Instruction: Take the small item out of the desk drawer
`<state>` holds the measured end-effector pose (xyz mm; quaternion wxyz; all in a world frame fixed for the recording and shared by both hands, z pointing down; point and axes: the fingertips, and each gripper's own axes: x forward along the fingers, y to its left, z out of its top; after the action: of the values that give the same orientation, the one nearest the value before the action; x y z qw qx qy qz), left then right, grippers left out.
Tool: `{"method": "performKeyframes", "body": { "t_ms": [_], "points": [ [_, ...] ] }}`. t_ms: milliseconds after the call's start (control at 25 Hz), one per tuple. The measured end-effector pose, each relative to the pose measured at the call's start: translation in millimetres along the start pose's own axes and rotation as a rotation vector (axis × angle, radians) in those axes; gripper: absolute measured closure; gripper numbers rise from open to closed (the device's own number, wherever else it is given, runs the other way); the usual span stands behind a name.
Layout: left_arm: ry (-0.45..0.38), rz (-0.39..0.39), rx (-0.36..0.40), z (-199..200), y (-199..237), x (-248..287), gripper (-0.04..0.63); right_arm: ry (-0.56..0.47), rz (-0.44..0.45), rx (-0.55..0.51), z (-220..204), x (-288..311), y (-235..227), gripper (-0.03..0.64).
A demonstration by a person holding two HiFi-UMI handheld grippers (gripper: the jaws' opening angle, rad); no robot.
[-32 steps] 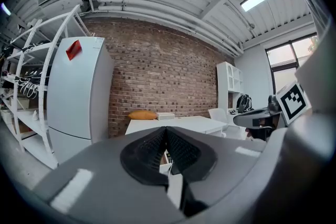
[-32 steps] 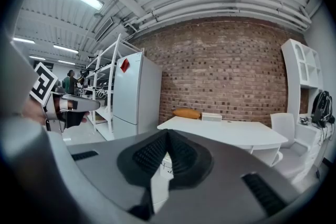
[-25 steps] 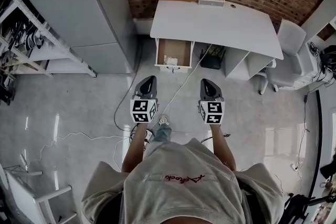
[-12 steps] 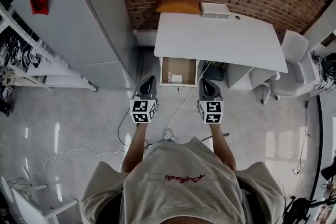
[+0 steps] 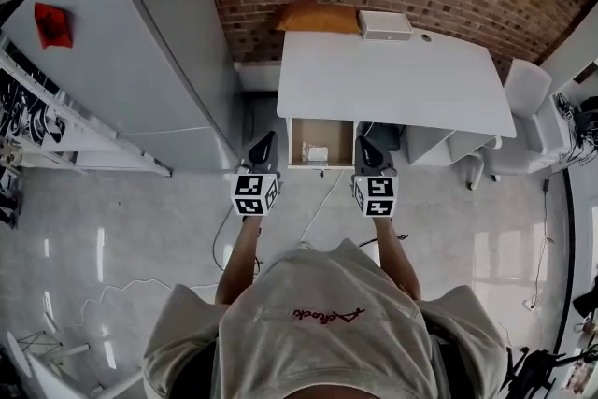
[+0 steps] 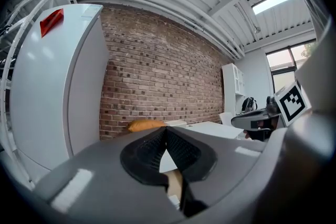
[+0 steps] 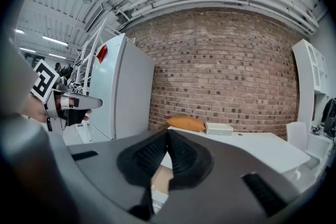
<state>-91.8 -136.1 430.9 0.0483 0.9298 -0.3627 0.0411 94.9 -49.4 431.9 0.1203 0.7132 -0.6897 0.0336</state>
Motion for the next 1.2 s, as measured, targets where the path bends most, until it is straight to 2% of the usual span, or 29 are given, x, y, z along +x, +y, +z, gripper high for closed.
{"method": "performKeyframes", "body": {
  "t_ms": [320,600,1200],
  "points": [
    [0.002,-0.005,-0.006,-4,18,26,0.586,0.023,0.006,-0.009,-7,28,-1,0.606],
    [0.036,0.004,-0.023,-17,19,40,0.586,0.05,0.017,-0.001,-17,42,-10,0.606],
    [0.092,0.126,-0.025,-24,10,85,0.586,0.074,0.177,-0.013,-25,91,-49,0.606]
  ]
}}
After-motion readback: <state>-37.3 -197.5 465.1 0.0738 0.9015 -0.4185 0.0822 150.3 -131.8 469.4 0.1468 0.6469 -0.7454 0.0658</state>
